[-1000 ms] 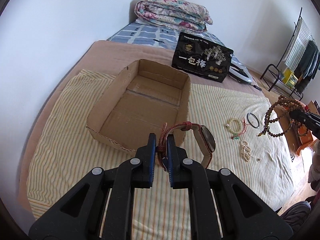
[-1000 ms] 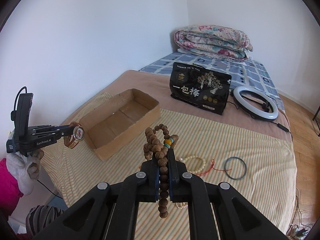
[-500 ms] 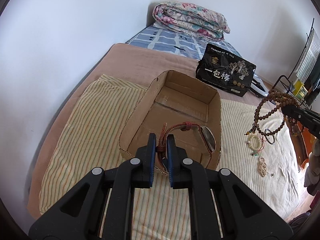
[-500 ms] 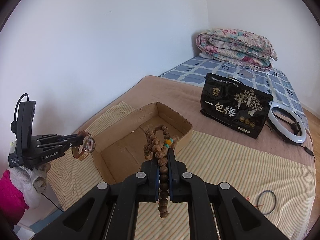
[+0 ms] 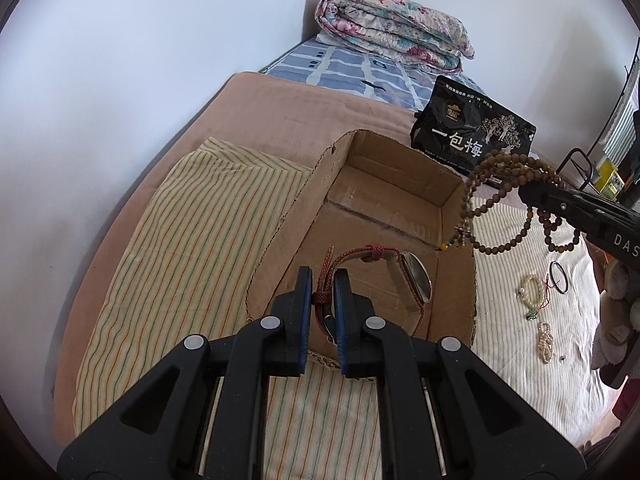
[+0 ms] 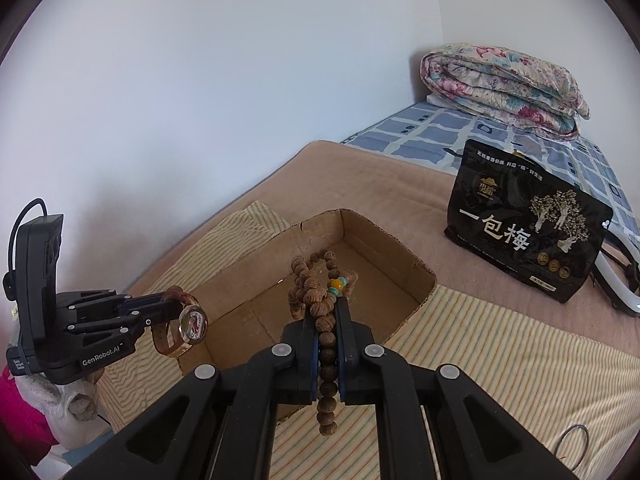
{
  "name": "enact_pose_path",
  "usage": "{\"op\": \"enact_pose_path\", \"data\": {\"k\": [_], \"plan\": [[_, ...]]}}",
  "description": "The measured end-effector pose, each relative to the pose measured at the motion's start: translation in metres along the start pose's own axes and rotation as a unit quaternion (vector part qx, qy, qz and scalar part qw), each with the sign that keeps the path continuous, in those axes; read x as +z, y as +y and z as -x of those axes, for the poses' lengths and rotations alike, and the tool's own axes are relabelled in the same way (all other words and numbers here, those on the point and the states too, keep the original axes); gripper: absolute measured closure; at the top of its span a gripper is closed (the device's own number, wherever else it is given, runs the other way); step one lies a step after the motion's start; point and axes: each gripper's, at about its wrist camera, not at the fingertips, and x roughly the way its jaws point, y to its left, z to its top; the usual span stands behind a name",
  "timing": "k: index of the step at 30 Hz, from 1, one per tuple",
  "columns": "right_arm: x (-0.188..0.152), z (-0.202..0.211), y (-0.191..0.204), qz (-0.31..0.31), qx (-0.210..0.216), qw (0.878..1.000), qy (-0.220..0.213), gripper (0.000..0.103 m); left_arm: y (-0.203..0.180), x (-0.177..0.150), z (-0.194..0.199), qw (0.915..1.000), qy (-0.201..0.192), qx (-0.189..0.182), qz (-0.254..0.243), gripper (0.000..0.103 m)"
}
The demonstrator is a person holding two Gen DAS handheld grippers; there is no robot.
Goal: Organize jewelry
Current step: 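Lift and carry the watch and mala over the cardboard box with both tools, then open the left tool to drop the watch while the right tool drops the mala into the box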
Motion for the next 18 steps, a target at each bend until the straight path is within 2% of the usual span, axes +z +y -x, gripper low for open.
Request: {"op": "enact_pose_path", "data": {"k": [10,13,14,15,17,18], "plan": [[-0.001,-0.031,0.0,0.002,0.008,1.0,0.025,0.098,0.002,0.0,-0.02,0.9998,0.018,-0.001,0.002,0.094],[-0.002,-0.031,0.001,0.005,0.011,1.0,0.027,0.092,0.002,-0.001,-0.022,0.9998,0.021,0.0,0.002,0.09],[-0.002,-0.031,0.002,0.006,0.009,1.0,0.027,0.087,0.002,-0.001,-0.022,0.9998,0.021,-0.001,0.002,0.089],[-0.002,-0.03,0.003,0.007,0.008,1.0,0.026,0.072,0.003,-0.001,-0.022,0.9998,0.02,-0.002,0.003,0.086],[-0.001,-0.028,0.003,0.009,0.007,1.0,0.023,0.067,0.003,-0.001,-0.021,0.9998,0.019,-0.002,0.005,0.083],[-0.001,-0.027,0.004,0.009,0.006,1.0,0.023,0.066,0.003,0.0,-0.021,0.9998,0.019,-0.002,0.006,0.077]]}}
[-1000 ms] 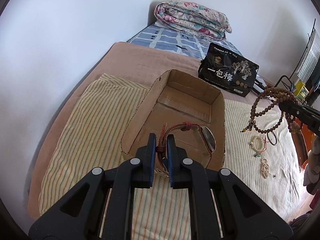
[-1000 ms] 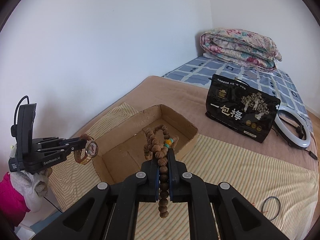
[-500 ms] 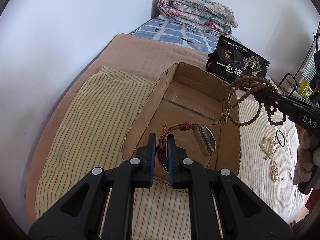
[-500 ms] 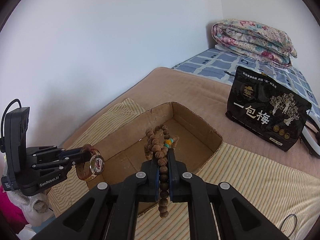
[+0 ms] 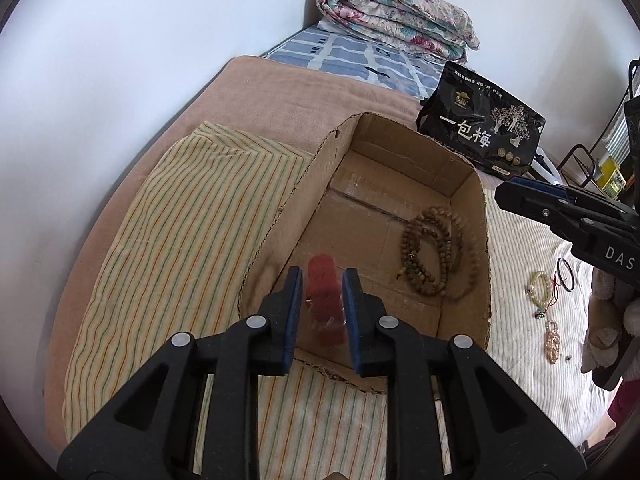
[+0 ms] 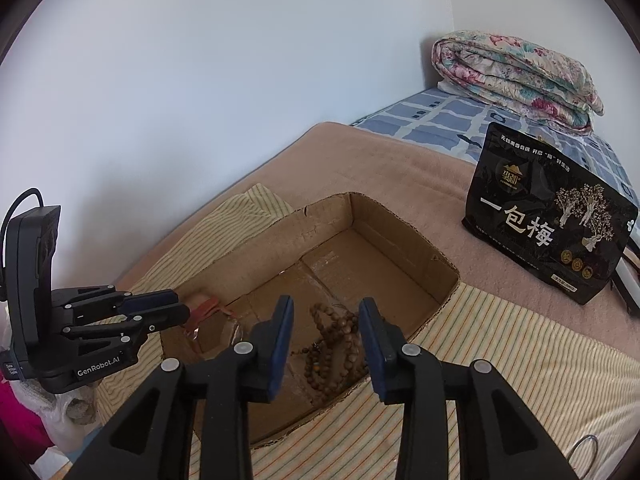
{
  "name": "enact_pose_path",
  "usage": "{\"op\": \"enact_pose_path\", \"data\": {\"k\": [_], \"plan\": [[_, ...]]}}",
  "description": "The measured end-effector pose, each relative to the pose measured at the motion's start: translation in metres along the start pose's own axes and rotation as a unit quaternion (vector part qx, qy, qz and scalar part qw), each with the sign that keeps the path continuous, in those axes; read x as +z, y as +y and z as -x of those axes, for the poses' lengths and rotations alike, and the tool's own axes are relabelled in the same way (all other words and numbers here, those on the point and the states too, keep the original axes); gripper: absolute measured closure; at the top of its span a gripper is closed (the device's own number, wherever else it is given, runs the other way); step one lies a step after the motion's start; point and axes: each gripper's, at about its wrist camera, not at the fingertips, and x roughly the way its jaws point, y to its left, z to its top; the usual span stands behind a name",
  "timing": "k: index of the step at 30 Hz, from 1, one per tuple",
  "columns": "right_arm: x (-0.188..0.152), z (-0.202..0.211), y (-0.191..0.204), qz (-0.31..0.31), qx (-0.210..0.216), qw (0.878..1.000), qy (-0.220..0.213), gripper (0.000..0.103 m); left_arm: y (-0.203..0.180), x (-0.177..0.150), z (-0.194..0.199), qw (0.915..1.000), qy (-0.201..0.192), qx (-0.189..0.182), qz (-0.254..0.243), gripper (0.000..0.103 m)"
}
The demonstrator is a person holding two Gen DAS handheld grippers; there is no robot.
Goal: Organize jewelry
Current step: 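Open the left tool to drop the watch while the right tool drops the mala into the box, then move the left tool to the pearl necklace while the right tool moves to the blue-green bangle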
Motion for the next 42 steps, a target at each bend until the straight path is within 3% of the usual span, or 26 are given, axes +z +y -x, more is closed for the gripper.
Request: {"op": "enact_pose_path", "data": {"k": [3,13,18,22,26,27,28,31,42], "plan": [[0.0,0.003,0.0,-0.001,-0.007,1.0,-0.004,0.054,-0.001,0.0,0.003,1.0,-0.005,-0.001,0.0,0.075],[-0.007,0.018,-0.006,-0.007,-0.017,1.0,-0.011,0.05,-0.004,-0.003,0.011,1.0,-0.009,-0.002,-0.001,0.075],[-0.012,0.036,-0.012,-0.008,-0.036,0.999,-0.024,0.035,-0.01,-0.006,0.019,0.9998,-0.021,-0.003,-0.001,0.075],[-0.019,0.053,-0.021,-0.014,-0.058,0.998,-0.034,0.016,-0.014,-0.01,0.027,0.9989,-0.044,-0.016,0.001,0.075],[-0.029,0.072,-0.034,-0.024,-0.078,0.996,-0.043,0.008,-0.026,-0.011,0.031,0.9989,-0.043,-0.019,-0.009,0.074],[-0.032,0.077,-0.037,-0.025,-0.085,0.995,-0.044,0.005,-0.029,-0.011,0.033,0.9988,-0.042,-0.019,-0.013,0.073],[-0.036,0.082,-0.041,-0.026,-0.094,0.994,-0.046,0.001,-0.034,-0.011,0.034,0.9988,-0.042,-0.02,-0.017,0.065],[-0.047,0.1,-0.055,-0.034,-0.113,0.992,-0.053,0.0,-0.046,-0.013,0.04,0.9984,-0.047,-0.019,-0.024,0.038],[-0.096,0.158,-0.126,-0.107,-0.151,0.981,-0.065,0.0,-0.099,-0.021,0.042,0.9957,-0.045,-0.055,-0.06,0.038]]}}
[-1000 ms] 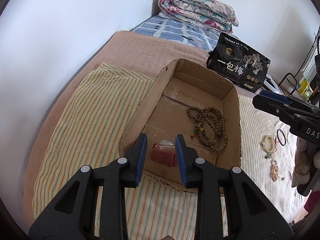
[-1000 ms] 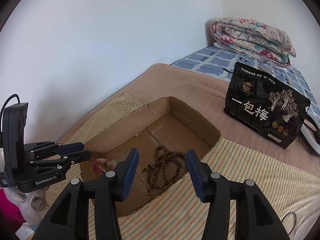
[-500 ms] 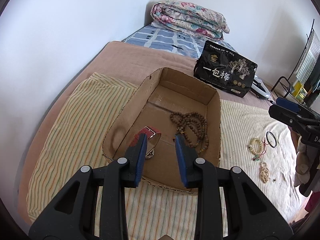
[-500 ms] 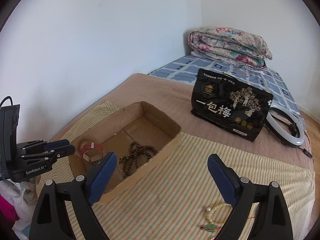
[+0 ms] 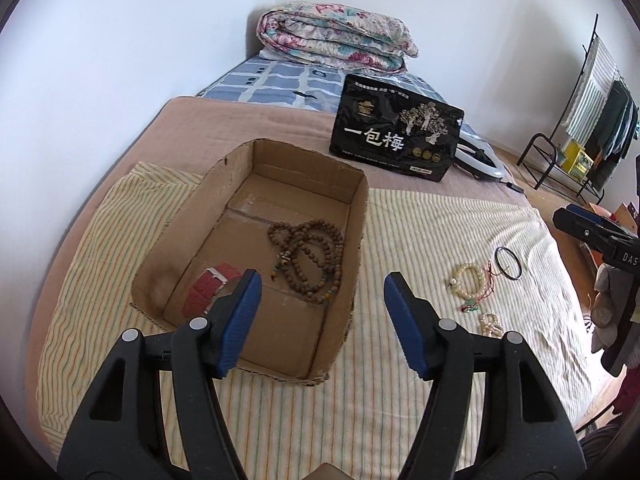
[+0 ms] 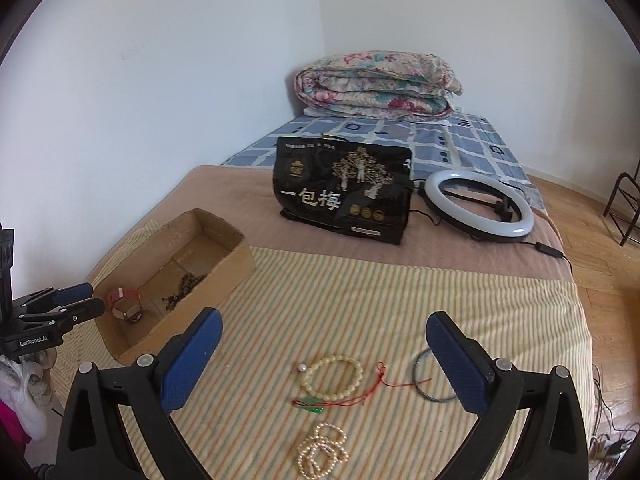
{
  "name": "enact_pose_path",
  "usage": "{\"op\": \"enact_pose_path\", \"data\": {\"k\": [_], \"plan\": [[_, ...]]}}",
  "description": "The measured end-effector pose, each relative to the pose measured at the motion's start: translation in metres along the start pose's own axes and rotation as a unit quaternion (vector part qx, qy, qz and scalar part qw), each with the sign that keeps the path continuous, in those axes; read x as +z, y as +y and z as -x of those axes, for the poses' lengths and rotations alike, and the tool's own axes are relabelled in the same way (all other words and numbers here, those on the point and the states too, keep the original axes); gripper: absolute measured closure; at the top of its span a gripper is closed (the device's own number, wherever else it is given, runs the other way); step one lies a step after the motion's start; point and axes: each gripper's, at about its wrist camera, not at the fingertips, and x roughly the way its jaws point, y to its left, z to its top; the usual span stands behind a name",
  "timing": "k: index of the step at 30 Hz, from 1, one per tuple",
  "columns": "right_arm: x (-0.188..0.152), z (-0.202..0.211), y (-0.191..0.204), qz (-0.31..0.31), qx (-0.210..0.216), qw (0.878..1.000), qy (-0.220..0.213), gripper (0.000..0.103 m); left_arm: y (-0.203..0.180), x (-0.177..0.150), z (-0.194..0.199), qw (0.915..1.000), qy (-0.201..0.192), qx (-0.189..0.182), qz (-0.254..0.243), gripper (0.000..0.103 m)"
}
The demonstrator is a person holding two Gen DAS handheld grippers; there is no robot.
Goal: Organize jewelry
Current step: 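Move the left tool to the pearl necklace while the right tool moves to the blue-green bangle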
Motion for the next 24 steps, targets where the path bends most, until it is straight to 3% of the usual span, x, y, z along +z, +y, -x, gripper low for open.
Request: {"op": "enact_pose_path", "data": {"k": [13,24], "plan": [[-0.048,0.012,-0.073,-0.002,-0.049,0.998,0.031,0.0,-0.063,-0.015,-0.023,0.998,0.031,-0.038,-0.04,0.038],[-0.073,-0.026,-0.106,0.005,-0.047,0.995,0.085,0.0,-0.128,-0.042,-0.057,0.9896,0.074,-0.088,-0.086,0.038]]}}
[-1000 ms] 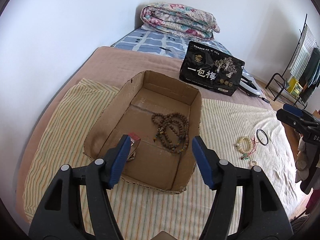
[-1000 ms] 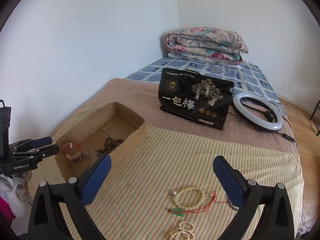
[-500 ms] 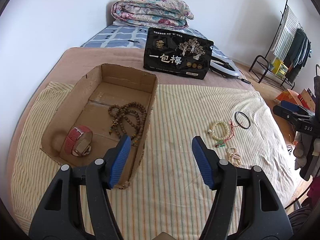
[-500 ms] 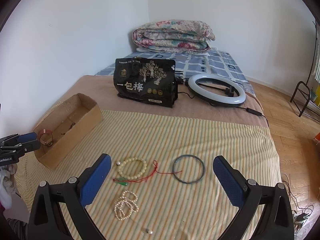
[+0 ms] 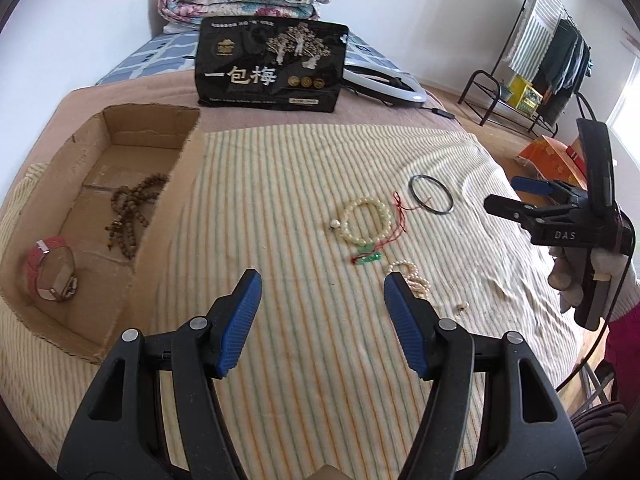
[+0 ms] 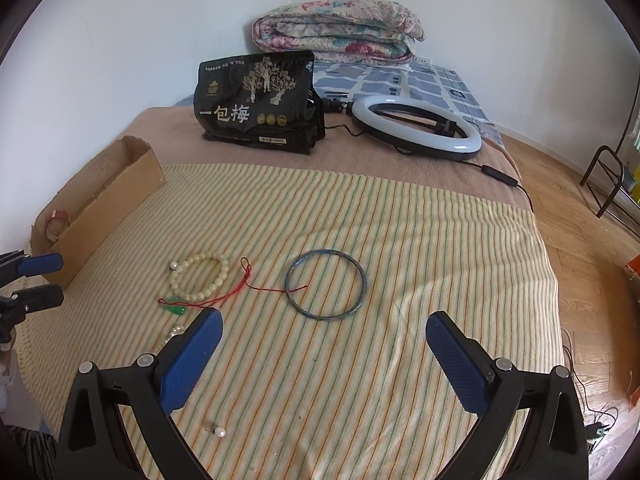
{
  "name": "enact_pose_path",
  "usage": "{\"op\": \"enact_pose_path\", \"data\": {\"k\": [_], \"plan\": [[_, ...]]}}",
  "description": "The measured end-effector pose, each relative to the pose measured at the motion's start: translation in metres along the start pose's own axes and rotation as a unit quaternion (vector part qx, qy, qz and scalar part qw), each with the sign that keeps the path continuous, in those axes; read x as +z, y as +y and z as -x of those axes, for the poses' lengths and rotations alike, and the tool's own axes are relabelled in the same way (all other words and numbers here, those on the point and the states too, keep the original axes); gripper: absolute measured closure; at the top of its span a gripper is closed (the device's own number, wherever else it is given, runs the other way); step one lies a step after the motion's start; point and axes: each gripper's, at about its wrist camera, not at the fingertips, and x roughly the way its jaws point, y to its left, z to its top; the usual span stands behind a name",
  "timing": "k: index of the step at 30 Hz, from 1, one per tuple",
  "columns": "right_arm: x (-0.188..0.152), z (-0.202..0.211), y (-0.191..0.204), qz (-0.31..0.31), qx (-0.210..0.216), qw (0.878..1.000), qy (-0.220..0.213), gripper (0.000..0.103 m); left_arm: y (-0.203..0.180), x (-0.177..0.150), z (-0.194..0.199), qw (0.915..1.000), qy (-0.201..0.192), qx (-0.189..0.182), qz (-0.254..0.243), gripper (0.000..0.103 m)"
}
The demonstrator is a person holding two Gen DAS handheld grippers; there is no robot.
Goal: Organize jewelry
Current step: 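Move the left tool to the pearl necklace while the right tool moves to the blue-green bangle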
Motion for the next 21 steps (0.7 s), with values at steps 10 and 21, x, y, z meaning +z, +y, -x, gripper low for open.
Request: {"op": "enact_pose_path", "data": {"k": [10,21], "plan": [[0.009,-0.053,-0.005,-0.04,-0.019,0.999,0.011,0.0,-0.041,-0.009,-0.048,0.9982,0.042,-0.032,-0.027,0.038],[0.01,-0.101,-0.003,-0.042,-0.027,0.998,0.031,0.0,-0.056,-0.018,-0.086,0.9965,0.065,-0.045,-0.028,0.043]]}}
